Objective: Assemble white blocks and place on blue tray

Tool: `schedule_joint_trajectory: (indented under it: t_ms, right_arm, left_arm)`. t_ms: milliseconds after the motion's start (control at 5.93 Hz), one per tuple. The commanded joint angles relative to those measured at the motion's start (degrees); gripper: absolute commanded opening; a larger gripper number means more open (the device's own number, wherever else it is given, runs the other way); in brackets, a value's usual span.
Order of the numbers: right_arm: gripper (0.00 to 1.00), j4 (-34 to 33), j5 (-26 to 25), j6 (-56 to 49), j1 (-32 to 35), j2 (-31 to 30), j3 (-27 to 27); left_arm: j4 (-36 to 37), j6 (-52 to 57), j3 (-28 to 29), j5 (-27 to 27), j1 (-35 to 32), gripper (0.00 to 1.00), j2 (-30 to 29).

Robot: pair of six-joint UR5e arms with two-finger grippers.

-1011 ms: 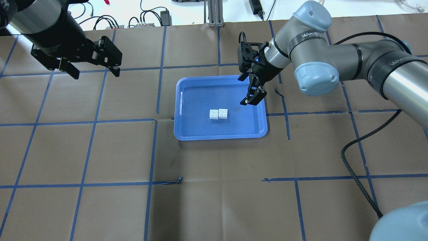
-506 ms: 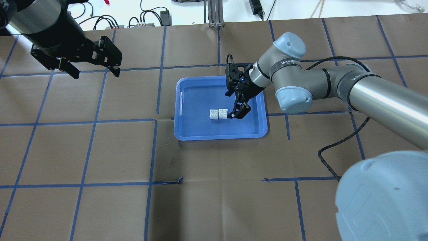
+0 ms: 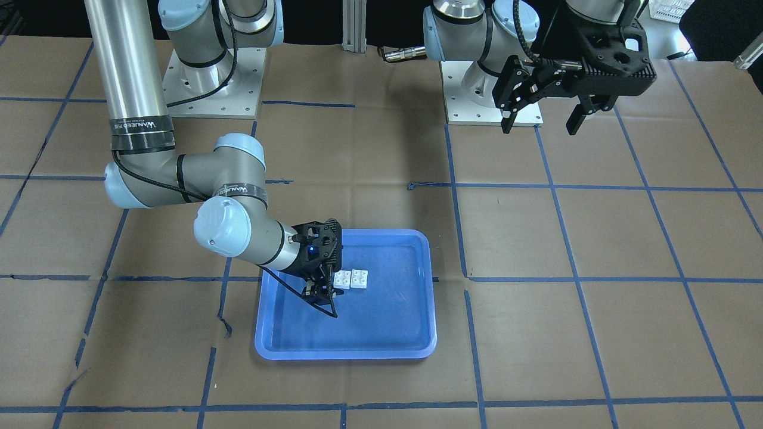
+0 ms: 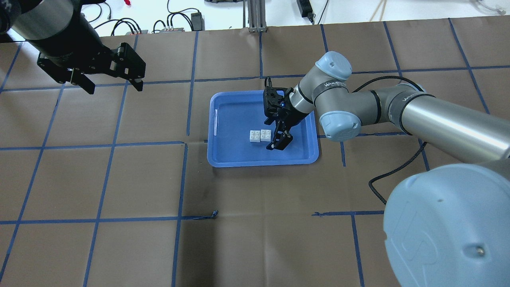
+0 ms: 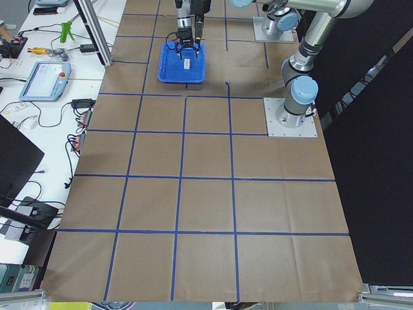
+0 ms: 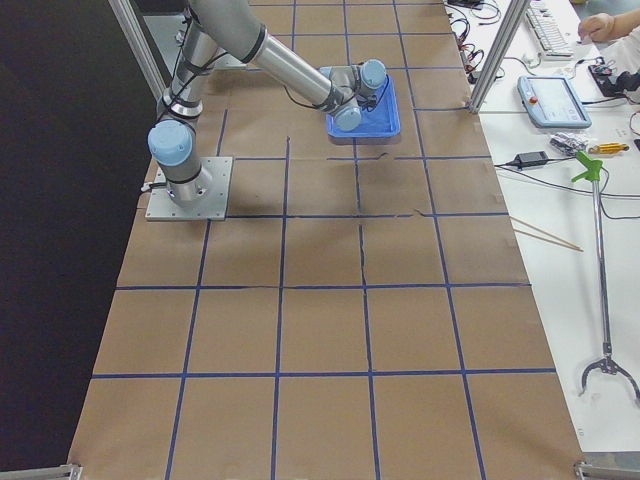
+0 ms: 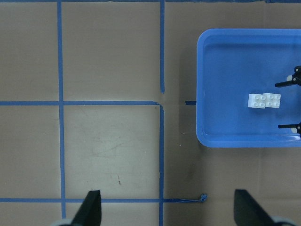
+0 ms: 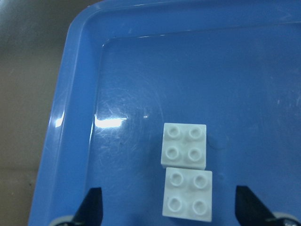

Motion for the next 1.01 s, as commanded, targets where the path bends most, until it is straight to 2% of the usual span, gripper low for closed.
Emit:
schedule_joint_trajectory:
  t_ms: [0, 337, 506, 674, 843]
  right_arm:
    - [0.87, -2.57, -0.06, 2.81, 0.03, 0.16, 0.01]
    - [0.99, -2.85, -0.06, 2.83, 0.03, 0.17, -0.08]
    - [1.0, -2.33, -0.67, 3.18, -0.06, -0.44, -0.69]
    - [1.0, -1.46, -1.46, 6.06, -0.67, -3.67, -1.31]
    - [1.0, -0.75, -7.04, 14.96, -0.94, -8.84, -1.4]
  left_arm:
    - [0.0, 0.0, 0.0, -0.06, 0.09, 0.99, -0.01]
    - [0.0, 0.0, 0.0, -0.06, 0.0, 0.99, -0.09]
    - [0.0, 0.0, 0.0, -0.06, 0.09, 0.99, -0.09]
    - [0.0, 0.0, 0.0, -0.06, 0.09, 0.99, -0.09]
    - [0.0, 0.0, 0.0, -0.06, 0.09, 0.99, -0.09]
